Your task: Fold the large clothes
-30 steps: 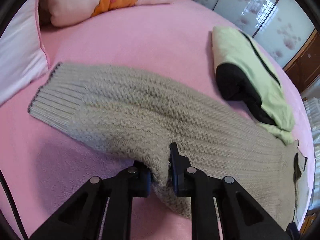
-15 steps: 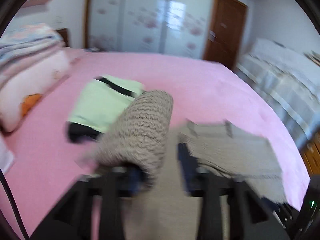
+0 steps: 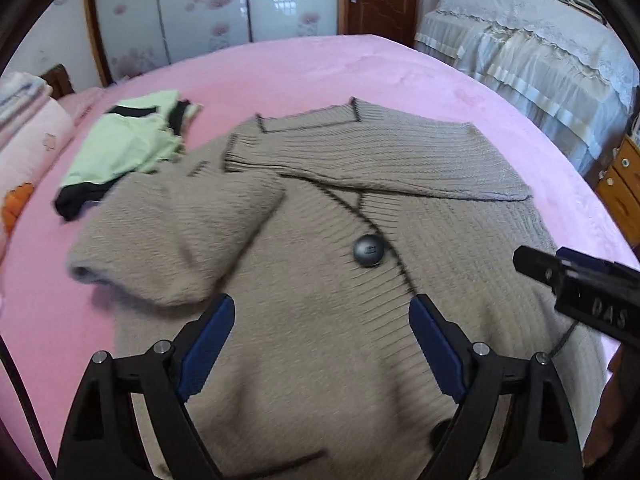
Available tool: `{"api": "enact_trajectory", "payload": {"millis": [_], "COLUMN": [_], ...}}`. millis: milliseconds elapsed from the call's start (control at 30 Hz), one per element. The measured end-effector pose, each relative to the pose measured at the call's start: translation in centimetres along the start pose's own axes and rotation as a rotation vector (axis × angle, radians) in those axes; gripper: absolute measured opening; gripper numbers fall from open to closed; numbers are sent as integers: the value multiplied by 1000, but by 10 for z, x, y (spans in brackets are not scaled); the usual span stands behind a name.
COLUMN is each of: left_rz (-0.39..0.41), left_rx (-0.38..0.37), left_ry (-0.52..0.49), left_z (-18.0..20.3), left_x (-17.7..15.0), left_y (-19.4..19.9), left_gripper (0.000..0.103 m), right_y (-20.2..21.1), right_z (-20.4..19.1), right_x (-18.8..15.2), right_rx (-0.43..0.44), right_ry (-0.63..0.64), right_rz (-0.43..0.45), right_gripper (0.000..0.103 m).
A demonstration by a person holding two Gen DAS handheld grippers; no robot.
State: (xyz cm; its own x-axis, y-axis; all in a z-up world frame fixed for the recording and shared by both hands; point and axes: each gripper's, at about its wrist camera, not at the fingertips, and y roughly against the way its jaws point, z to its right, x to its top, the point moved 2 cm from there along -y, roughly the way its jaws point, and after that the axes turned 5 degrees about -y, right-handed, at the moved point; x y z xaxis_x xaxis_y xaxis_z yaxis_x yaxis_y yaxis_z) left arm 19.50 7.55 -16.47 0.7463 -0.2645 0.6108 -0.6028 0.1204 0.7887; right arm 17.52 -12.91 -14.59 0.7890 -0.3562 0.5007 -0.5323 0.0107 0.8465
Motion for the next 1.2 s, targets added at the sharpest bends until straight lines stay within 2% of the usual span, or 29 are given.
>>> {"api": "enact_trajectory", "payload": {"millis": [67, 167, 333, 433, 567, 667, 833, 967, 1033, 1100, 1133, 1200], "left_rz": [10, -13, -62, -92, -96, -76, -64, -74, -83, -92, -94, -96], "left_rx": [54, 122, 216, 230, 239, 229, 220, 191, 181, 179, 179, 180], "left_ry": [19, 106, 239, 322, 404, 413, 441, 481, 491, 497, 497, 497], "left_z": [-16, -55, -118, -145, -168, -177, -191, -198, -199, -199, -199, -198], "left_x": [-10, -29, -57, -72, -83, -85, -81, -85, -88, -92, -93, -96], "left_y": [17, 34, 37, 30, 25, 23, 12, 4, 1, 0, -1, -1], "left_gripper": [88, 88, 88, 88, 88, 88, 88, 88, 88, 88, 88, 88], "right_y": [1, 6, 11, 11, -5, -23, -58, -95, -116, -130, -130, -110], "right_z": [-12, -41, -110, -155, -207, -239, -279, -298, -304, -305, -308, -314], "right_x": [0, -1, 5, 13, 20, 24, 31, 34, 33, 29, 27, 28], "right_rx": [33, 85, 195, 233, 225, 233, 195, 96, 45, 18, 12, 55], "right_ry": [20, 93, 214, 298, 399, 437, 484, 517, 538, 561, 582, 615], "right_rz": [-2, 7, 9, 29, 30, -12, -63, -114, -155, -200, -195, -139], "right_gripper": [68, 68, 68, 68, 68, 68, 68, 68, 58, 7, 8, 7]}}
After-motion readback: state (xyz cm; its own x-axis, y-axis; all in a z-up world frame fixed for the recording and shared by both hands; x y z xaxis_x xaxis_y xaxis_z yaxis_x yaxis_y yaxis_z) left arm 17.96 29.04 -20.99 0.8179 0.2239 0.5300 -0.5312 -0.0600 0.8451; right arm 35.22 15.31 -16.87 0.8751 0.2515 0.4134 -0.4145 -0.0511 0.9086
